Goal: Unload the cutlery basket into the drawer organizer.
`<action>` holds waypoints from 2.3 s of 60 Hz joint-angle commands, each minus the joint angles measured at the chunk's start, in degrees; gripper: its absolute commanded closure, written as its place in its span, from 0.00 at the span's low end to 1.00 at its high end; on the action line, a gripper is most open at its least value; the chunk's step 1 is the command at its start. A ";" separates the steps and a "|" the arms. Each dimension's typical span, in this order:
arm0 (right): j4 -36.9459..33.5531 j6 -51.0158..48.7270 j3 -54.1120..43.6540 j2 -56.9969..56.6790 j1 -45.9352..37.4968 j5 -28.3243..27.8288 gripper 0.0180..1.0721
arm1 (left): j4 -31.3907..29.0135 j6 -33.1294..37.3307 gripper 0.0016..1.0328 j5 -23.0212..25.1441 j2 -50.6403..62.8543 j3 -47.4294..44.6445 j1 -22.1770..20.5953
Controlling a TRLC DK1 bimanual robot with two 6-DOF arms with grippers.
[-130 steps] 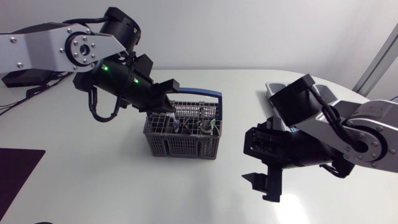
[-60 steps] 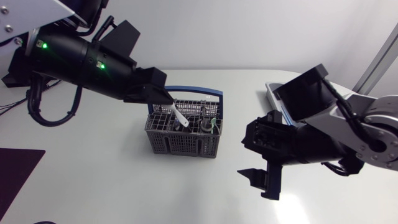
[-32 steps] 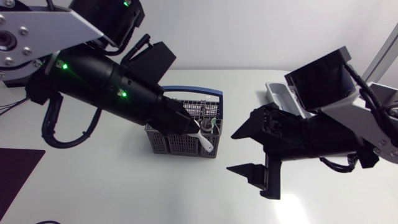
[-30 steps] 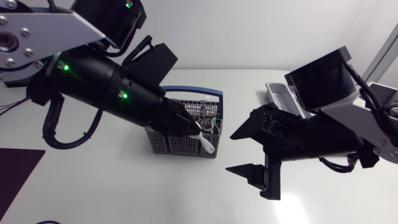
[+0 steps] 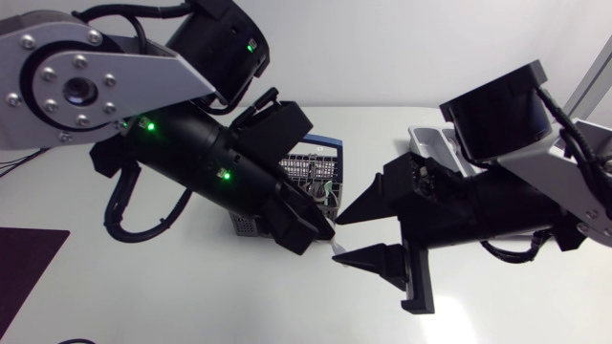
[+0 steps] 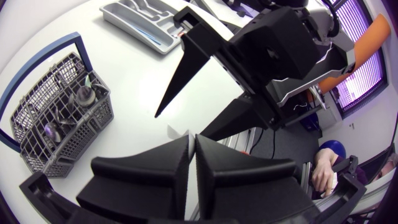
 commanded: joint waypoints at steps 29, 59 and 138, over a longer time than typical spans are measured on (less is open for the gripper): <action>-0.17 1.02 0.66 2.21 1.72 -2.48 0.92 | -0.07 1.92 0.96 2.10 0.48 -0.60 -0.31; -1.57 0.76 -0.84 4.14 1.19 -2.74 0.95 | 0.28 0.77 0.38 2.45 -0.40 0.90 2.94; -21.61 -37.56 4.88 6.87 -47.15 -3.71 0.94 | -0.42 5.26 0.42 -16.44 8.83 1.78 17.79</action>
